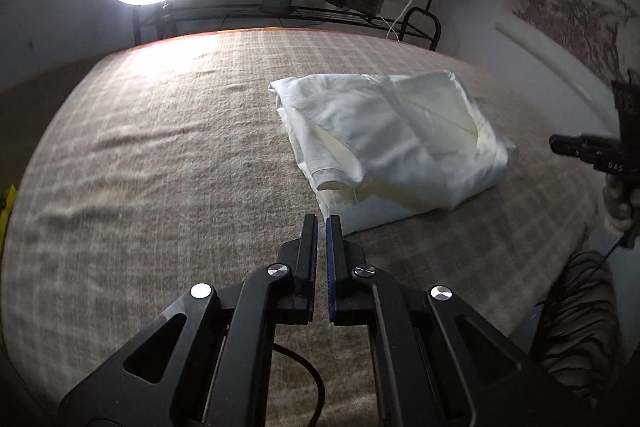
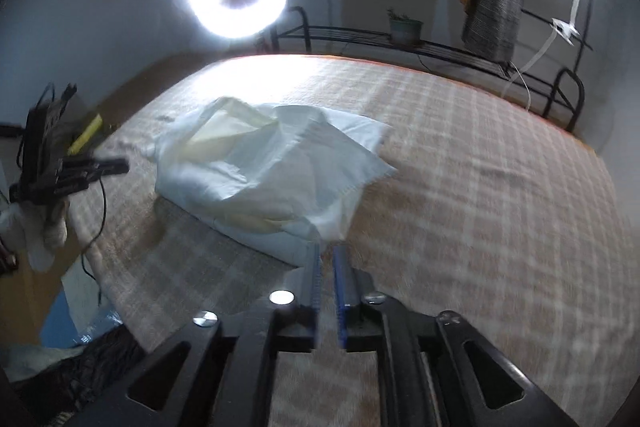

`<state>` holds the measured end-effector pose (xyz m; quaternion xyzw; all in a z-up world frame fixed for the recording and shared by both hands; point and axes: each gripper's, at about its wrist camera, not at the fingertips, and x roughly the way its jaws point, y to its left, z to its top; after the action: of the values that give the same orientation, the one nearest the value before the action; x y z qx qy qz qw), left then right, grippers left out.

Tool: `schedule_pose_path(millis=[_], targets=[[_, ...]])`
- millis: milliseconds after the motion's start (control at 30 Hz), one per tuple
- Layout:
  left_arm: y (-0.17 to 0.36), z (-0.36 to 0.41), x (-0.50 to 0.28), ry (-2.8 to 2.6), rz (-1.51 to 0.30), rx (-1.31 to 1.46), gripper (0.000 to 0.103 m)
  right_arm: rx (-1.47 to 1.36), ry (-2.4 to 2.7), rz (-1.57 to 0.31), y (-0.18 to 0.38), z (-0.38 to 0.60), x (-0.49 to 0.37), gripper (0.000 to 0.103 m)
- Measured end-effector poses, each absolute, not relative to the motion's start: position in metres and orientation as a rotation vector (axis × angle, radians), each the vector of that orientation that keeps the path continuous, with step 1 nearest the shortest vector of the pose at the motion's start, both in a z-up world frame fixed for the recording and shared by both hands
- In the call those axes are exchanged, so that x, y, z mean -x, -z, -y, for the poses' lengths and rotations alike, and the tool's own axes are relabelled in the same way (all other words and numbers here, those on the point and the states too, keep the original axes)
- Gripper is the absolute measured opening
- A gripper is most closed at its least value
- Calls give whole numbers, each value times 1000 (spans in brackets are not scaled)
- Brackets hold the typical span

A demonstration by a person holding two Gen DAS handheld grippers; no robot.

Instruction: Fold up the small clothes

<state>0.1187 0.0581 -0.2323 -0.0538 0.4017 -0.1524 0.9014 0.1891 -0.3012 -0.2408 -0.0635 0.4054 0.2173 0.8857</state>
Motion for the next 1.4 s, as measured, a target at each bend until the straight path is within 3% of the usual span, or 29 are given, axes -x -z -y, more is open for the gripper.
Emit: schedule_pose_path(millis=[33,67,133,233,433,467,500,533,567,667,733,900,1000,1033,1100,1400], targets=[[231,-63,-122,317,-837,148,4,100,-436,-844,240,307,-188,27],[230,-69,-128,321,-847,200,8,58,-426,-848,239,312,-189,29],[232,-79,-142,318,-879,330,34,-81,-416,-861,239,326,-196,31],[244,-90,-164,338,-931,533,40,-280,-370,-932,252,338,-216,36],[269,-94,-189,349,-983,755,38,-650,-407,-1044,301,344,-242,39],[274,-94,-192,353,-994,790,33,-685,-408,-1053,309,342,-243,39],[278,-93,-194,364,-1008,815,11,-717,-413,-1064,317,341,-246,39],[280,-91,-195,374,-1020,821,3,-751,-417,-1071,325,339,-248,34],[281,-89,-196,373,-1028,814,3,-777,-423,-1072,330,338,-249,24],[274,-87,-194,411,-1025,847,1,-791,-438,-1071,333,334,-250,6],[266,-93,-191,443,-1000,921,1,-793,-477,-1051,324,334,-248,1],[279,-95,-184,401,-1047,861,1,-765,-567,-984,299,334,-238,1],[296,-96,-182,353,-1087,832,1,-702,-533,-1072,315,323,-241,14],[296,-96,-181,354,-1082,830,1,-714,-532,-1105,322,321,-241,24],[291,-93,-181,357,-1073,800,1,-777,-546,-1092,327,323,-237,31],[258,-69,-173,317,-1013,567,1,-969,-540,-1049,342,342,-229,33]])
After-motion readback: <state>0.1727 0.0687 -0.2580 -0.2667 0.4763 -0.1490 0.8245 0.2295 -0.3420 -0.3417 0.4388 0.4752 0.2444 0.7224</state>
